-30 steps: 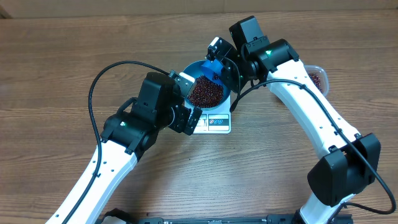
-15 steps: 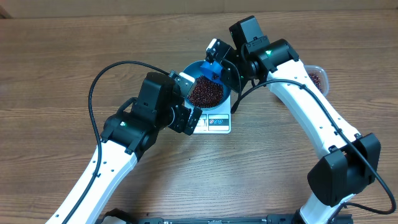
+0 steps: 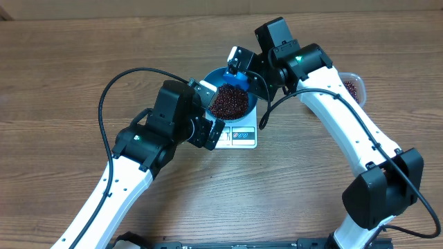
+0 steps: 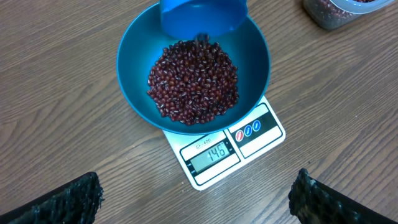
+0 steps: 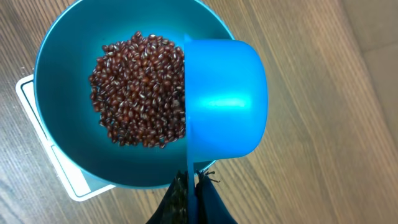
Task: Scoop item into bowl and weigh 150g on scale
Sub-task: 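Tip the scoop with the right gripper to pour beans into bowl, then move the empty scoop with the right gripper back to the container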
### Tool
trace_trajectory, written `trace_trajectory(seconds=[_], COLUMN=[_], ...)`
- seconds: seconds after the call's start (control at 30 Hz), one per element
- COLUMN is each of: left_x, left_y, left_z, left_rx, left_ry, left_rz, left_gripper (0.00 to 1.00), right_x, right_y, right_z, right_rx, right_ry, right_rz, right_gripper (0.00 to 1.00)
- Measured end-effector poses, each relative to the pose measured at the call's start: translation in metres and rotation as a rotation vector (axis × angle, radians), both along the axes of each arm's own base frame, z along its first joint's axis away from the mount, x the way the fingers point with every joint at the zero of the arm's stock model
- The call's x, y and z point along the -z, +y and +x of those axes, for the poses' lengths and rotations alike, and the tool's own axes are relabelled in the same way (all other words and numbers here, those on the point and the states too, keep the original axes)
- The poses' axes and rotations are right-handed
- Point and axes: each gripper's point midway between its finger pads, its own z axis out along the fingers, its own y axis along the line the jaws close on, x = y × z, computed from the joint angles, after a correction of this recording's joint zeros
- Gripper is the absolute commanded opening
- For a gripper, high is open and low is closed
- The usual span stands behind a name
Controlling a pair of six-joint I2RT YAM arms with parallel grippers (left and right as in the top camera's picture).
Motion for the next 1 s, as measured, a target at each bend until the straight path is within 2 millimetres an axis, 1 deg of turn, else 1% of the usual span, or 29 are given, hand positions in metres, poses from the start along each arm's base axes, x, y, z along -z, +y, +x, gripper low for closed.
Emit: trace_trajectory(seconds=[0.37, 0.67, 0.9, 1.0], left_x=[0.000, 0.000, 0.000, 0.000], left_y=[0.000, 0.000, 0.000, 0.000], left_z=[0.000, 0.000, 0.000, 0.000], left_rx=[0.000, 0.000, 0.000, 0.000], left_ry=[0.000, 0.000, 0.000, 0.000], left_rz=[0.000, 0.000, 0.000, 0.000], left_gripper=[1.00, 1.00, 1.00, 1.00], right_x=[0.000, -0.004, -0.021, -0.031], right_y=[0.000, 0.005, 0.006, 0.006], right_z=[0.001, -0.003, -0.007, -0.009], right_rx=[-0.014, 0.025, 0.097, 0.131], right_ry=[-0.010, 0.019, 0.021, 0.013], right_rz=[-0.009, 0.049, 0.113, 0.140], right_gripper=[0.04, 0.04, 0.04, 0.04])
